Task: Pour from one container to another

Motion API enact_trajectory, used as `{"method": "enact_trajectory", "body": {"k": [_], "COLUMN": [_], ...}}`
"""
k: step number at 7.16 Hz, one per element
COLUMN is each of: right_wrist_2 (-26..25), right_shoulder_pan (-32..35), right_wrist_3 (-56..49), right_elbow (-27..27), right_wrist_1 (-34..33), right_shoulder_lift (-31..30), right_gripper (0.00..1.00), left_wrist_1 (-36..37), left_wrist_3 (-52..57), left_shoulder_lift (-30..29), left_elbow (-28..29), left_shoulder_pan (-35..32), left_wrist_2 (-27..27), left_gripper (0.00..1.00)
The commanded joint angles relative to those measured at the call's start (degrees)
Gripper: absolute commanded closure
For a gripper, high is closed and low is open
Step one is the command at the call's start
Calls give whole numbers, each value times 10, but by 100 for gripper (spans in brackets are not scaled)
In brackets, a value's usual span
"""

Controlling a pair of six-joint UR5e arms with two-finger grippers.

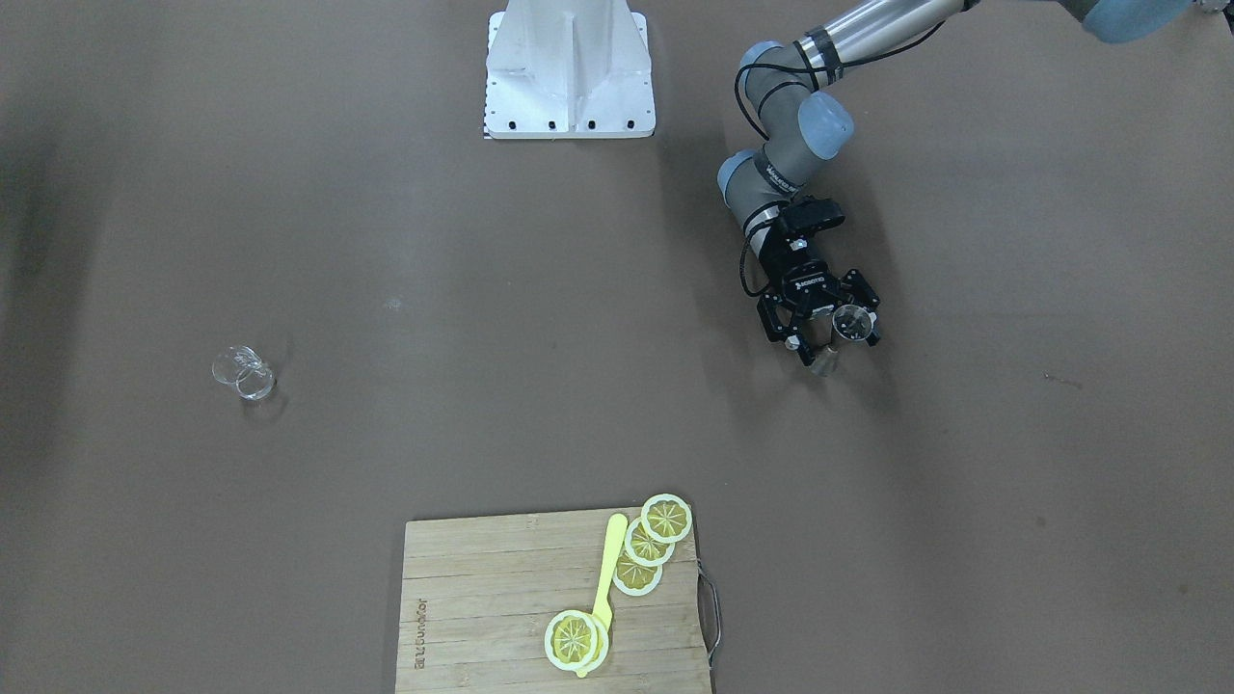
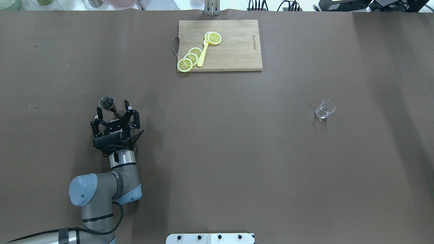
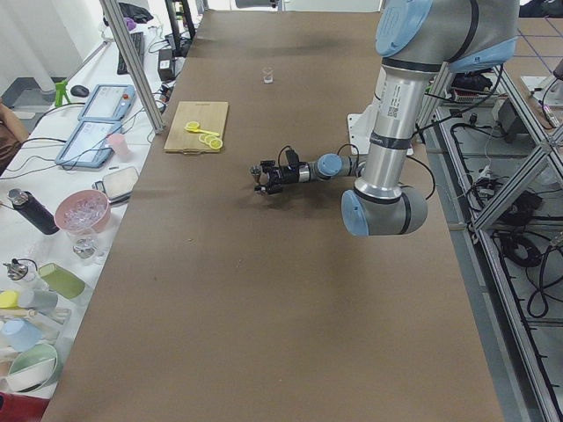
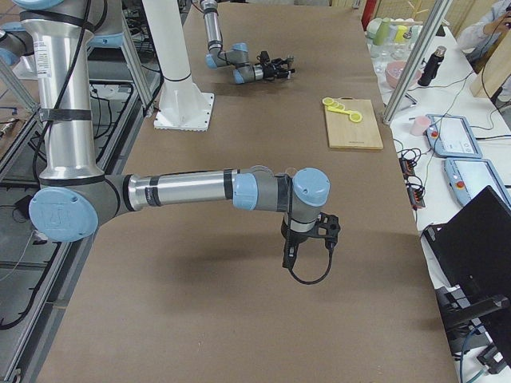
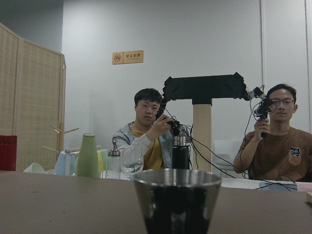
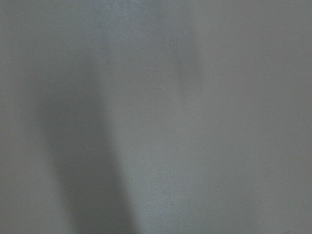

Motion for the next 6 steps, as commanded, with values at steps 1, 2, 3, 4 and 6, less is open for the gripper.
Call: {"method": "enact_trajectory", "body": {"k": [1, 2, 3, 4, 6], "right_wrist_2": [0, 1, 1, 2, 2], "right_shoulder_pan": [0, 0, 0, 0, 0], "right_wrist_3": [0, 0, 0, 0, 0], "right_elbow": [5, 8, 8, 8, 16], "right_wrist_1": [0, 0, 0, 0, -1], "right_shoulder_lift": [0, -2, -4, -4, -4], "right_gripper": [0, 0, 0, 0, 0], "left_wrist_1": [0, 3, 4, 4, 4], "left_wrist_3": [0, 1, 1, 1, 2], "left_shoulder_lift": [2, 3, 4, 4, 3], "left_elbow": [-7, -10, -14, -14, -18], "left_shoulder_pan": [0, 1, 1, 1, 2], "left_wrist_2": [0, 0, 0, 0, 2], "left_gripper": [1, 1, 1, 1, 1]}}
